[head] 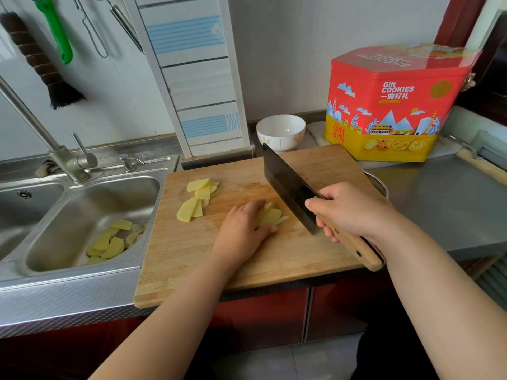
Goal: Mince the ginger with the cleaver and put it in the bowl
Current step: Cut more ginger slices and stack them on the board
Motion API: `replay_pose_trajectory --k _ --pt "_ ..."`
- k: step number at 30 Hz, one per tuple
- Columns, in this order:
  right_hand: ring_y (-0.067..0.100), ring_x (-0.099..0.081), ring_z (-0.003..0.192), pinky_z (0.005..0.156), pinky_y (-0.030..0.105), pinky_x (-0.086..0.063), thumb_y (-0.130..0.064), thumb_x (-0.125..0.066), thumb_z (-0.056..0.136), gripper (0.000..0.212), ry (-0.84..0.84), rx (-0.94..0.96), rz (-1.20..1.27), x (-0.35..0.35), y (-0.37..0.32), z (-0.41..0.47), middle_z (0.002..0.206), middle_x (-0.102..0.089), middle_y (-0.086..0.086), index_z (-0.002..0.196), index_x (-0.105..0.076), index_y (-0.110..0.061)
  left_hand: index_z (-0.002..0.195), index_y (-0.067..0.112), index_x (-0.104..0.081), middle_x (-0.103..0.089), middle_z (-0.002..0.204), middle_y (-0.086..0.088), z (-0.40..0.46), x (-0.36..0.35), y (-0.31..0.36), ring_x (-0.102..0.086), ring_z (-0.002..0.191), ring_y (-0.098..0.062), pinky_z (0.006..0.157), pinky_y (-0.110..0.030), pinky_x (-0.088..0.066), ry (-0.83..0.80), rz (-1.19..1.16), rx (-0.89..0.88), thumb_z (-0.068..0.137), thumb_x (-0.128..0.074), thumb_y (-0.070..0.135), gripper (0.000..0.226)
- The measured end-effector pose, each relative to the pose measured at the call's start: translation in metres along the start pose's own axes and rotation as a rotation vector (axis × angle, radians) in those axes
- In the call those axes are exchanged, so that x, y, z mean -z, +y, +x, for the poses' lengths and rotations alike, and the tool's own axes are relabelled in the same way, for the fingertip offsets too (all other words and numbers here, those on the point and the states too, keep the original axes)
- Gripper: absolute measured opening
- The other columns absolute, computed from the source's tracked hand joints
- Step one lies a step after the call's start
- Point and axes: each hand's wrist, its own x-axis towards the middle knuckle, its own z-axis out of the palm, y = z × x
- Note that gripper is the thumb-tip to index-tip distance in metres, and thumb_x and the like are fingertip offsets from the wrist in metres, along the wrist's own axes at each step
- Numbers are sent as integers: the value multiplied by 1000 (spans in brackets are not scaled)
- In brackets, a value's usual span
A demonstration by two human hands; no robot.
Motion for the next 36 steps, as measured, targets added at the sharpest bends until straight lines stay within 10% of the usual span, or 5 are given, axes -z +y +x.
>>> replay_pose_trajectory --k 9,15,24,31,36 --pt "12 -57 47 46 25 -49 -22 -44 99 11 -57 -96 -105 6 -5 11 71 -64 7 108 -38 -22 126 32 -56 -61 113 14 -20 23 -27 -56 100 -2 90 -26 -50 -28 -49 15 82 -69 43 47" --pt "16 -56 54 46 27 -48 -24 -39 101 47 -24 -157 -121 5 -6 14 76 -63 10 145 -37 -7 124 28 -62 -63 110 7 -9 26 -27 -57 101 -9 86 -23 -46 21 101 -143 86 -68 36 39" --pt "16 -55 52 43 25 -46 -23 -38 101 50 -36 -137 -145 1 -7 14 79 -65 11 148 -31 -8 114 17 -71 -73 106 -2 8 26 -33 -68 96 -18 85 -26 -51 5 93 -314 84 -71 27 31" --pt "12 -51 46 46 27 -48 -20 -39 99 8 -86 -51 -258 -14 -9 8 73 -55 7 92 -36 -23 116 19 -70 -72 107 -1 11 23 -33 -67 99 -17 87 -26 -49 18 52 -289 90 -65 16 26" --pt "16 -54 50 47 30 -50 -25 -47 102 35 -78 -27 -347 -14 -17 10 73 -57 10 131 -45 -7 125 22 -63 -66 119 2 10 21 -29 -59 111 -14 96 -27 -45 -38 23 -182 98 -52 21 29"
